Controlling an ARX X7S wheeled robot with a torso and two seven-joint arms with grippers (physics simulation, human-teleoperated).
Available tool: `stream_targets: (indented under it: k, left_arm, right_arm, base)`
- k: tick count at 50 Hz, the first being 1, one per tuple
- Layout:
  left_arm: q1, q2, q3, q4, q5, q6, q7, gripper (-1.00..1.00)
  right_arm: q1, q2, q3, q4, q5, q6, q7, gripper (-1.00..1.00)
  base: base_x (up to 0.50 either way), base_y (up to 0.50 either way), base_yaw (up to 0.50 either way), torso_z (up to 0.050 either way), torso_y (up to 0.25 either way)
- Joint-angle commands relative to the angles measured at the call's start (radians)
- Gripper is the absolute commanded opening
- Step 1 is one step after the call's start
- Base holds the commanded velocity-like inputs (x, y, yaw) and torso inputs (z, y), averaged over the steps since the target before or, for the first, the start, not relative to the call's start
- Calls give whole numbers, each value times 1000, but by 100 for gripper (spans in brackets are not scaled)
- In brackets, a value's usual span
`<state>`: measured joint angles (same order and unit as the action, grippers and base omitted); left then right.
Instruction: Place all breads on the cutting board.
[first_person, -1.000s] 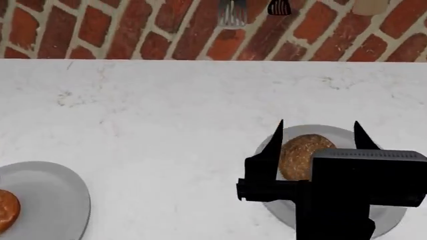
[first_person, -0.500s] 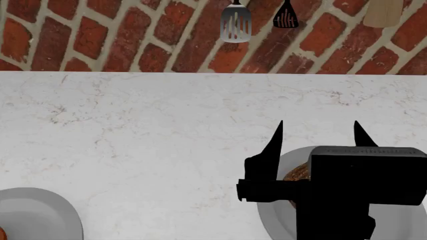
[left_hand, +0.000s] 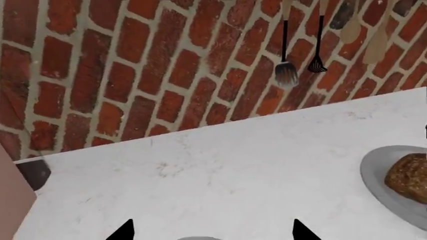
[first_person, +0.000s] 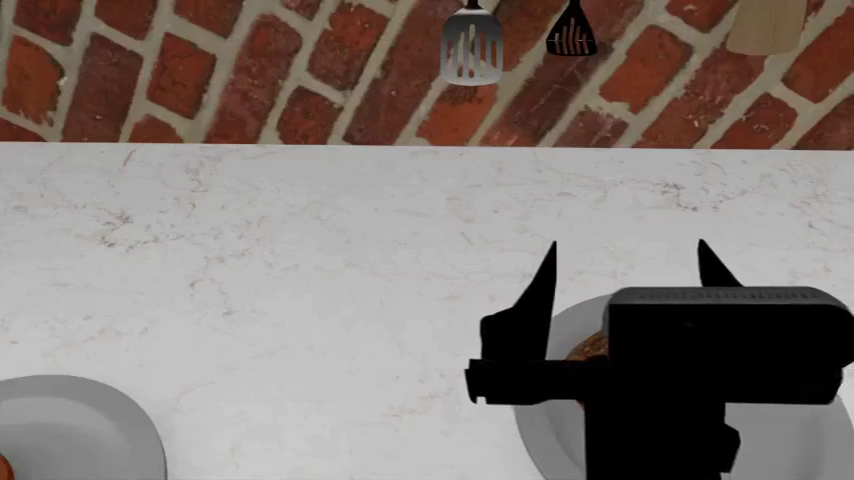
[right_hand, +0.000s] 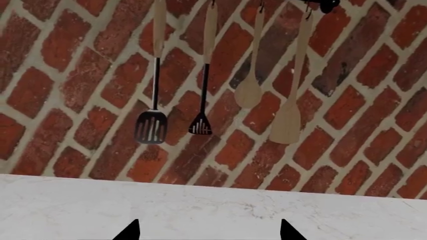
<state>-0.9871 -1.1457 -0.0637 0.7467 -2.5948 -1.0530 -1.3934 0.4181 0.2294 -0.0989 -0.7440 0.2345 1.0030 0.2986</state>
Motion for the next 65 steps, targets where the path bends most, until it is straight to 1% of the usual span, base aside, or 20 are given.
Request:
stream_targets:
  k: [1,6,10,11,12,16,18,21,22,28,29,32,33,36,37,40,45,52,57,65]
  left_arm:
    - [-82,-200,94,-75,-222,-27,-30,100]
    - [165,-159,-114,-68,-250,-80,-45,100]
    - [385,-22,-302,-38,-284,-157,-92,100]
    - [261,-112,-197,-70,-297,-112,-40,100]
    - [208,-146,-151,-85,-298,-97,-20,100]
    - [353,-100,-274,-108,-294,-187,-84,100]
    - [525,0,-408,-101,-284,-266,-150,100]
    - [613,16,-487,-85,-277,-306,-160,100]
    - [573,-36,-456,-106,-272,-290,-132,100]
    - [685,20,-532,-121,-209,-378,-149,100]
    - [665,-19,-521,-146,-209,-383,-129,100]
    - [744,68,-587,-154,-169,-460,-144,100]
    - [717,24,-564,-165,-168,-436,-125,100]
    - [751,97,-584,-149,-126,-479,-122,100]
    - [697,43,-536,-163,-120,-441,-94,100]
    - [659,45,-501,-179,-74,-444,-72,100]
    - [506,24,-323,-188,23,-345,-26,100]
    - [400,-3,-185,-203,43,-267,8,100]
    - [385,52,-136,-232,108,-287,33,100]
    - [448,143,-177,-288,238,-386,77,100]
  right_arm:
    - [8,0,-12,16,2,-9,4,100]
    - [6,-1,-19,13,3,-6,8,100]
    - [-2,1,-27,37,-2,-31,7,100]
    - [-2,2,-29,32,-2,-28,9,100]
    - [-4,2,-29,30,0,-29,9,100]
    - [-10,4,-30,35,0,-40,9,100]
    - [-8,3,-31,40,0,-42,10,100]
    - [-8,2,-32,36,2,-40,11,100]
    - [-15,5,-37,43,-2,-50,11,100]
    - [-18,5,-40,49,-1,-59,14,100]
    - [-18,4,-45,54,-3,-63,15,100]
    - [-17,4,-53,48,-2,-58,16,100]
    - [-17,5,-50,47,0,-57,16,100]
    - [-23,6,-47,51,1,-63,17,100]
    - [-25,5,-51,53,0,-66,18,100]
    - [-22,5,-52,49,2,-60,19,100]
    - [-22,9,-49,43,5,-56,22,100]
    - [-20,11,-47,40,10,-50,25,100]
    - [-18,13,-43,34,15,-45,27,100]
    - [-18,14,-47,42,17,-51,29,100]
  base:
    - [0,0,0,0,0]
    - [0,0,0,0,0]
    - [0,0,0,0,0]
    - [0,0,0,0,0]
    - [0,0,0,0,0]
    - [0,0,0,0,0]
    - [0,0,0,0,0]
    - [0,0,0,0,0]
    - [0,0,0,0,0]
    - [0,0,0,0,0]
    - [0,0,0,0,0]
    - [0,0,0,0,0]
    - [0,0,0,0,0]
    - [0,0,0,0,0]
    - [0,0,0,0,0]
    - [0,0,0,0,0]
    - [0,0,0,0,0]
    - [0,0,0,0,0]
    - [0,0,0,0,0]
    - [0,0,0,0,0]
